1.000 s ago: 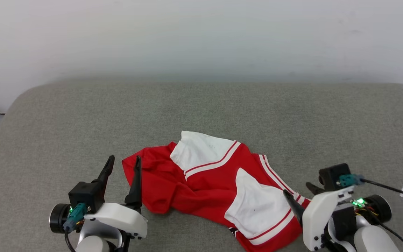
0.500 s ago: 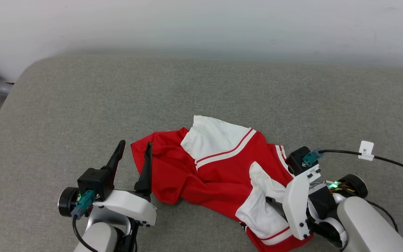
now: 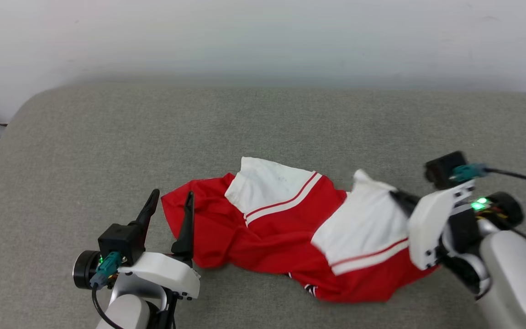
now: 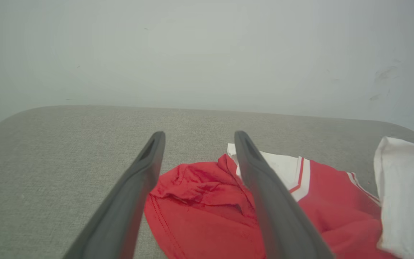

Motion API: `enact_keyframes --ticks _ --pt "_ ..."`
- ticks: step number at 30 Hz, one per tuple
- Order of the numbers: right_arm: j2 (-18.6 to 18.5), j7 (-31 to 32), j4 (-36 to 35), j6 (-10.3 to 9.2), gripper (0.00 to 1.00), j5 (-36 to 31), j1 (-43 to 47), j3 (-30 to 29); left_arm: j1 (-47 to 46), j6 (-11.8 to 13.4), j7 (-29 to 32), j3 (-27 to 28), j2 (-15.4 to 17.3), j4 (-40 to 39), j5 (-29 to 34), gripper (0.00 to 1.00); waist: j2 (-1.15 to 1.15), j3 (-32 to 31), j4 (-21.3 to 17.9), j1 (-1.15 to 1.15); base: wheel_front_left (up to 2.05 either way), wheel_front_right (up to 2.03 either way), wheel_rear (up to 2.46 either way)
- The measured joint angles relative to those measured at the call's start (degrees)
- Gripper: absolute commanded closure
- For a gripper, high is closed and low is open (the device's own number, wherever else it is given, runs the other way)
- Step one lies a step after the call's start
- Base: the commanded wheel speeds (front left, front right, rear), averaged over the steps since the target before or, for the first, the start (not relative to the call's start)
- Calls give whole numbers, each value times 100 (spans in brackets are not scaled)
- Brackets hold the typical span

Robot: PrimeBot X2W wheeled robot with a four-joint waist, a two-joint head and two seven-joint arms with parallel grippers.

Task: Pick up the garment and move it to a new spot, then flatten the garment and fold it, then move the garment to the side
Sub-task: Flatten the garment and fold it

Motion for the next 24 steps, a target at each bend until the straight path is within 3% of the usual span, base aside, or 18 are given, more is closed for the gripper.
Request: enact_keyframes --ticks 6,13,17,19,20,21,24 --pt "104 -401 44 0 100 -485 419 -1488 49 -10 0 26 -13 35 5 0 0 -90 -160 0 0 0 0" --pt "610 -547 166 0 100 -931 1440 -3134 130 -23 0 36 -26 123 -7 0 0 -165 -259 0 0 0 0" --pt "953 -556 378 0 100 -1106 1944 -3661 143 -30 0 32 -30 182 -16 0 0 -179 -252 -1 0 0 0" --pt "1068 -609 468 0 57 -1158 2057 -3754 144 -29 0 32 -29 209 -26 0 0 -186 -252 0 0 0 0" --pt "1126 -701 486 0 7 -1149 2066 -3789 146 -29 0 30 -29 223 -42 0 0 -193 -253 -1 0 0 0" --pt "1167 -836 472 0 0 -1115 2059 -3823 149 -29 0 32 -27 233 -57 0 0 -201 -254 -1 0 0 0" --pt "1250 -1452 402 0 0 -1158 2051 -3922 176 -30 0 27 -22 278 -65 0 0 -248 -250 0 0 0 0"
